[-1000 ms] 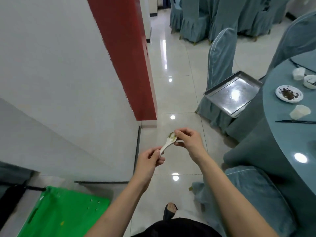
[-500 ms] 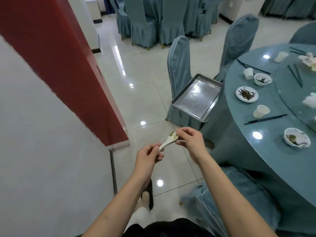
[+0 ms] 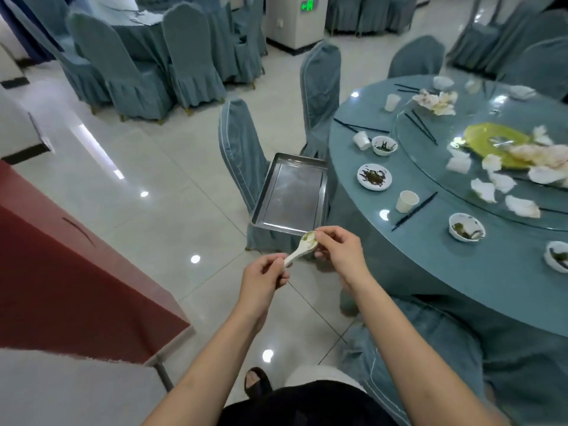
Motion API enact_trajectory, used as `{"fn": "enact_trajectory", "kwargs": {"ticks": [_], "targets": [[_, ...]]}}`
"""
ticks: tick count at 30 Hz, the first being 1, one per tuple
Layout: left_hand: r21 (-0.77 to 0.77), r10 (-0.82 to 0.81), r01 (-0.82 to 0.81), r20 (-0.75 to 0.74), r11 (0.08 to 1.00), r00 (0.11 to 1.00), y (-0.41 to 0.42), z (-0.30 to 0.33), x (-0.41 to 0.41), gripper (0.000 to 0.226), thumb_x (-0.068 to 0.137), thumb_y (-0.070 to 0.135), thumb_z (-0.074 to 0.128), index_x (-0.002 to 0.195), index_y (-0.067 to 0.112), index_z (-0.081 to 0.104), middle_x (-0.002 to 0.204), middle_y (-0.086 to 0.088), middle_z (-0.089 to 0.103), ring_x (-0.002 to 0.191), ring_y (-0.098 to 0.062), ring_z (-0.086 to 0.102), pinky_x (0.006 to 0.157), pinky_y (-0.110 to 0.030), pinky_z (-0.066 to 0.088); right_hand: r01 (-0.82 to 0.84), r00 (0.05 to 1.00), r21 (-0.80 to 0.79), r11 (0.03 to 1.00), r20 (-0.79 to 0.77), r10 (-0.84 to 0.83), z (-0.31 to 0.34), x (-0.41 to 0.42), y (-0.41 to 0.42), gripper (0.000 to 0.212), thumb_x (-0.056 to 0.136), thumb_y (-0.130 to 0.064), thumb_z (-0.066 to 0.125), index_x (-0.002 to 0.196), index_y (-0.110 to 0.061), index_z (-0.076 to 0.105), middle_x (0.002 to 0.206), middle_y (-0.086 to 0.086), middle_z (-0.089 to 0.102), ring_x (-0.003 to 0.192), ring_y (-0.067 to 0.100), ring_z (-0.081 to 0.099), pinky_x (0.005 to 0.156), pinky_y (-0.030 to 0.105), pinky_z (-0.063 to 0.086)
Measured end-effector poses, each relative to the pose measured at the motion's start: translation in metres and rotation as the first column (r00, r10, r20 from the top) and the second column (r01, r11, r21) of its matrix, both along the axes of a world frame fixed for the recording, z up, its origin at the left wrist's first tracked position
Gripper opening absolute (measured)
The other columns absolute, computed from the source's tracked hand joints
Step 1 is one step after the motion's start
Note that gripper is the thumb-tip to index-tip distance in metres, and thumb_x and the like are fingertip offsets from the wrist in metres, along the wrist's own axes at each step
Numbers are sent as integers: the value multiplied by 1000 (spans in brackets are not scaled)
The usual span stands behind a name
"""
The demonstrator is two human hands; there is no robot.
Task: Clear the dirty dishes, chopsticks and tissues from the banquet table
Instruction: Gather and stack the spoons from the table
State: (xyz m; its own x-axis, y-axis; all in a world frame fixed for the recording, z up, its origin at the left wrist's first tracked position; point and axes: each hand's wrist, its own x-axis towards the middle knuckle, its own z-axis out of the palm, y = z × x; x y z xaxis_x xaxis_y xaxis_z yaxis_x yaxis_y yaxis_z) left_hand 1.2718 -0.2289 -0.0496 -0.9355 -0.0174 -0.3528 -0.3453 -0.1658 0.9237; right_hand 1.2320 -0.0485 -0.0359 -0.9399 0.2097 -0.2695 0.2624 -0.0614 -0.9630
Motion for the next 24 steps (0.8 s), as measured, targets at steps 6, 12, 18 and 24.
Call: {"fn": "enact_trajectory", "kwargs": {"ticks": [6,12,18,24], "targets": [[-42,-137,137,-1,990,991,2,-5,-42,18,101,12,59,109,13,75,81,-6,66,75,-14,60,72,-26,52,130,991,29,991,17,-131,-5,-22,11,10,96,-12,69,101,-13,77,93,9,78,73,18,67,78,36,59],[-62,-222,221,-6,973,975,17,-9,-82,18,100,10,60,108,15,76,78,0,68,73,-8,60,68,-22,49,225,974,14,974,11,-225,-11,-47,28,10,95,-10,69,101,-12,77,91,8,78,72,16,64,73,29,58],[-67,-277,278,22,958,961,50,-18,-131,17,100,11,61,108,14,76,77,0,68,73,-10,59,71,-23,50,257,966,6,966,31,-257,-22,-88,62,10,96,-11,68,102,-11,76,86,2,78,72,12,65,70,24,56],[-79,-292,294,27,953,956,102,-14,-203,18,101,8,58,107,10,75,71,2,65,65,-8,55,66,-19,49,285,958,-42,958,41,-283,-29,-155,111,8,96,-9,68,100,-10,75,84,3,74,71,12,63,67,22,55]]}}
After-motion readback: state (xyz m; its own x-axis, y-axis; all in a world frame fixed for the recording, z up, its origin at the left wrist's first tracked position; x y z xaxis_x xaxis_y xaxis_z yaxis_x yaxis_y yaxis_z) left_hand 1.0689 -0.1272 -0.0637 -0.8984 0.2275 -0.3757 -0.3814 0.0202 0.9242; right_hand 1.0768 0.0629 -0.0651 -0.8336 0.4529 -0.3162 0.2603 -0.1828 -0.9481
